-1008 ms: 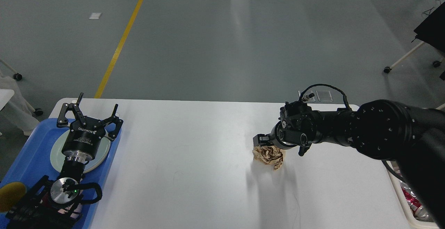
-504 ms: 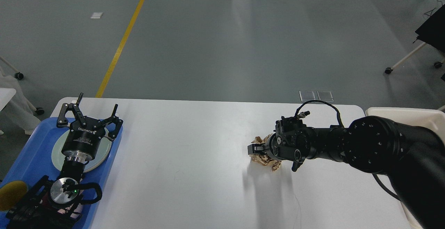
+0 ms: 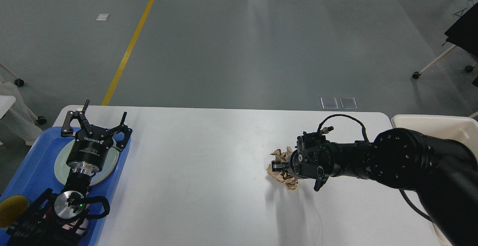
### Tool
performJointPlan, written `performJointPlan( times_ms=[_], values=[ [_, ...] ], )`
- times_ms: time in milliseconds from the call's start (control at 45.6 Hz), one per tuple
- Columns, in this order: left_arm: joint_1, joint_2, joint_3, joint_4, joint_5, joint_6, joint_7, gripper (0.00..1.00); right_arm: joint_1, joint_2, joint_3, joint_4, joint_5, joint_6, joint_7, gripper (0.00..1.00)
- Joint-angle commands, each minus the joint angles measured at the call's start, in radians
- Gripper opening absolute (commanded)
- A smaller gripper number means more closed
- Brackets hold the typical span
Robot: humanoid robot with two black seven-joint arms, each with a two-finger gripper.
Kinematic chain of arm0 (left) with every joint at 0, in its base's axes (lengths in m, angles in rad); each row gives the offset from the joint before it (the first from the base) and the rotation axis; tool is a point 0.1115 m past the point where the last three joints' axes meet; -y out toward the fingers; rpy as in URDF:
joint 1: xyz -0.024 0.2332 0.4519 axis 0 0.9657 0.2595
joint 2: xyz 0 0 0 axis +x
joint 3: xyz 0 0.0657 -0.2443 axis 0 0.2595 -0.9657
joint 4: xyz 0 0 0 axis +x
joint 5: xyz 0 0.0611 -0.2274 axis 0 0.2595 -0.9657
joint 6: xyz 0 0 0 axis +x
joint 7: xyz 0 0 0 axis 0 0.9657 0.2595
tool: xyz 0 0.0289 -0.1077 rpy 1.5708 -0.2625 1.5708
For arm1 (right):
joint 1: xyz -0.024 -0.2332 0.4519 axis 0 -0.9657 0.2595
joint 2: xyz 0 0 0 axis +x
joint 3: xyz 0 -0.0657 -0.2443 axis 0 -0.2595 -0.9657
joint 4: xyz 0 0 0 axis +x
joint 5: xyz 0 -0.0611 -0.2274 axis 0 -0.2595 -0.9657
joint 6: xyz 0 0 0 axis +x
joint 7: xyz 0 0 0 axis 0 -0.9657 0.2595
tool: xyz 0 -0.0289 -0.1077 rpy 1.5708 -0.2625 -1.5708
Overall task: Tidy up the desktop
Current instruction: 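Lower the right gripper and grasp the crumpled brown paper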
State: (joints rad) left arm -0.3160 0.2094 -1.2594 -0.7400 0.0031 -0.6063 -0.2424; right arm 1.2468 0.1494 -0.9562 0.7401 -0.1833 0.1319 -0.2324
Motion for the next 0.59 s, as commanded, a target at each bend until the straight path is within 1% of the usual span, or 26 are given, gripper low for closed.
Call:
performJointPlan(
  times_ms=[0,197,438,570],
  values=[
    [0.0,0.001,0.0,0.001,0.0,0.0,0.0,0.97,0.008,-0.001,0.001,0.01,0.001,0.005,-0.001,0.0],
    [0.0,0.001,0.0,0.001,0.0,0.0,0.0,0.97,0.023,-0.013,0.004,0.05,0.005,0.012,-0.002,0.0],
    [0.0,-0.001,0.0,-0.001,0.0,0.0,0.0,0.97,0.114,-0.068,0.004,0.163,0.034,0.014,-0.004,0.0],
    [0.0,0.001,0.0,0.001,0.0,-0.001,0.0,0.97,0.184,-0.111,0.001,0.249,0.061,0.021,-0.004,0.0]
  ],
)
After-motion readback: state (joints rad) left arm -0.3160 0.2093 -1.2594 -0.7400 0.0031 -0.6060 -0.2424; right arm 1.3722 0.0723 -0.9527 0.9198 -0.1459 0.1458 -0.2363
